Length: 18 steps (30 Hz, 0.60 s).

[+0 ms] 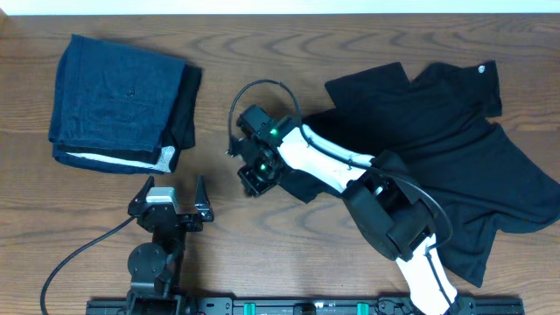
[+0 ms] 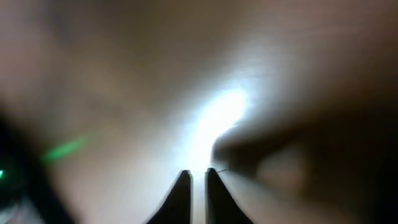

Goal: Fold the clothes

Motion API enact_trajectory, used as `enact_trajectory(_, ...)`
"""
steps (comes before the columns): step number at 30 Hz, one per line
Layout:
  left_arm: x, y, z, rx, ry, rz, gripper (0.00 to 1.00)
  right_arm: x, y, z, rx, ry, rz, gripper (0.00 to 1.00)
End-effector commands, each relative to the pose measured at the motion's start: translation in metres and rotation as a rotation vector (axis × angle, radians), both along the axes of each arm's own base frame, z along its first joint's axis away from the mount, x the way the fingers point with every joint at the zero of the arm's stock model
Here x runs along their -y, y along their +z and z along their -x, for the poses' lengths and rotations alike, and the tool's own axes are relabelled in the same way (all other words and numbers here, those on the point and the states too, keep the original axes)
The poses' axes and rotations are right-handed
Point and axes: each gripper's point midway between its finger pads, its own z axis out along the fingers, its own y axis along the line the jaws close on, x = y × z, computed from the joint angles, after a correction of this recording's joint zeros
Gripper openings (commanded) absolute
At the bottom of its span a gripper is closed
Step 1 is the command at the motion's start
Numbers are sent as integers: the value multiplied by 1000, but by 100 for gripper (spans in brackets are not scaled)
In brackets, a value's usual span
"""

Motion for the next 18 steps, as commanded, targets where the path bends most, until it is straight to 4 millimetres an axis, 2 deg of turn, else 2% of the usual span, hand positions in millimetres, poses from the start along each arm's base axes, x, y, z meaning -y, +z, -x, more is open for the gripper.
enact_trajectory(1,-2,-17,1,-49,7,-22,98,-9,31,10,-74,83,-165,13)
enact_trajectory(5,-2,-17,1,-49,7,-22,98,13,67,-18,-6,13,-172,14)
enact_trajectory(8,-2,-17,1,-49,7,-22,98,42,77,-43,87,-101,-50,9)
enact_trajectory(10,-2,-17,1,-49,7,-22,98,66,74,-60,147,-211,79,1)
enact_trajectory(13,-2,-17,1,-49,7,-22,98,91,64,-79,212,-331,219,1)
enact_trajectory(18,-2,-17,1,-49,7,-22,98,107,38,-95,242,-472,339,1)
